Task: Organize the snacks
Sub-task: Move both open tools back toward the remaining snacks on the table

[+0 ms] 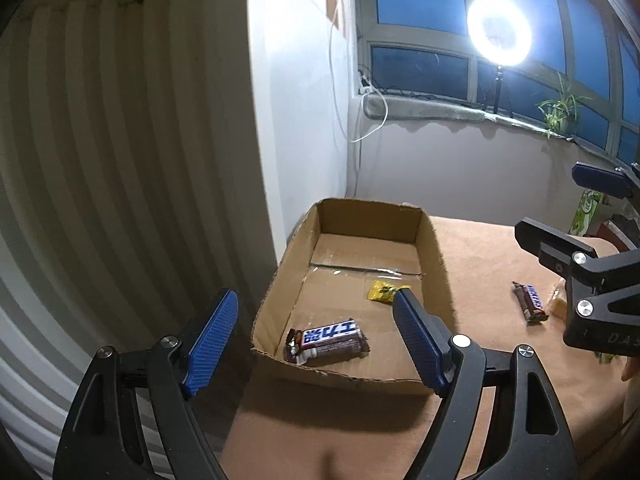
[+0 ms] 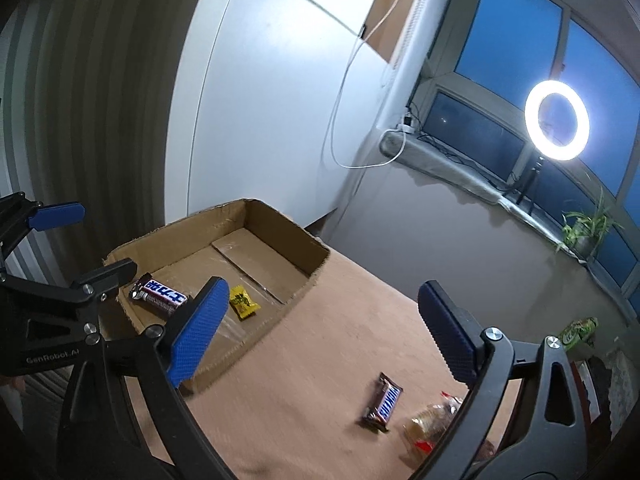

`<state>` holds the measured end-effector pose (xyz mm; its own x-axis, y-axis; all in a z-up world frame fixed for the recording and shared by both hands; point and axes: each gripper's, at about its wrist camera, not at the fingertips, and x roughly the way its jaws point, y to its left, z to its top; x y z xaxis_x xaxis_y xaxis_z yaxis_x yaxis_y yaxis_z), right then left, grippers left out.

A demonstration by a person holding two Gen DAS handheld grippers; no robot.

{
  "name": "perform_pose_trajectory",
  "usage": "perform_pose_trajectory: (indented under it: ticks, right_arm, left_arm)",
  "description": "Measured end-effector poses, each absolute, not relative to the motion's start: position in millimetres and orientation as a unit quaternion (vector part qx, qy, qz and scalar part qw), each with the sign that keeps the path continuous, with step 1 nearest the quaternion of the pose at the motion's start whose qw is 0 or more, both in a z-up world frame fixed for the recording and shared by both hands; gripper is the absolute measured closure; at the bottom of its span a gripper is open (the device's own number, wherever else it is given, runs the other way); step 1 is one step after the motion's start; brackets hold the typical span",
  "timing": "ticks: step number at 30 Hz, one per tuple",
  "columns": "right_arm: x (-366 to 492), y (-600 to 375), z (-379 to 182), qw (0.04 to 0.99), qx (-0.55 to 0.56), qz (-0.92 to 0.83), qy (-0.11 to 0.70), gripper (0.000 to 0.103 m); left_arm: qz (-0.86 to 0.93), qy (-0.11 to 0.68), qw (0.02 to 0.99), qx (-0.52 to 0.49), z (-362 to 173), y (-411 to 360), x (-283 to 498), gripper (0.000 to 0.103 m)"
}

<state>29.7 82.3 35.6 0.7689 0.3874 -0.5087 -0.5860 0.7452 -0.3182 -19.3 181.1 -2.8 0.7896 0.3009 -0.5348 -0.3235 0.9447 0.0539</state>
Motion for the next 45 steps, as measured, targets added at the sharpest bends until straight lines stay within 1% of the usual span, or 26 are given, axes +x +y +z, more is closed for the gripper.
perform_pose_trajectory:
  ticks: [11, 26, 36, 45]
  right_arm:
    - [15, 13, 42, 0.929, -0.199, 0.225, 0.215, 0.006]
    - [16, -118, 27, 0.946, -0.149, 0.139, 0.251, 0.006]
    - [16, -213, -11, 0.943, -0.106, 0.087, 0.303, 0.006]
    - [13, -242, -61, 0.922, -0.091, 0.097, 0.363, 0.006]
  left_arm:
    - [0.128, 0.275, 0.953, 0.008, 9, 130, -20, 0.023]
    - [0.027, 0.294, 0.954, 0.052, 1, 30, 1, 0.023]
    - [-0.019, 0.322, 0.944, 0.065, -22, -18, 10, 0.023]
    - [-0.051, 0.358, 0.929, 0.075, -52, -48, 23, 0.023]
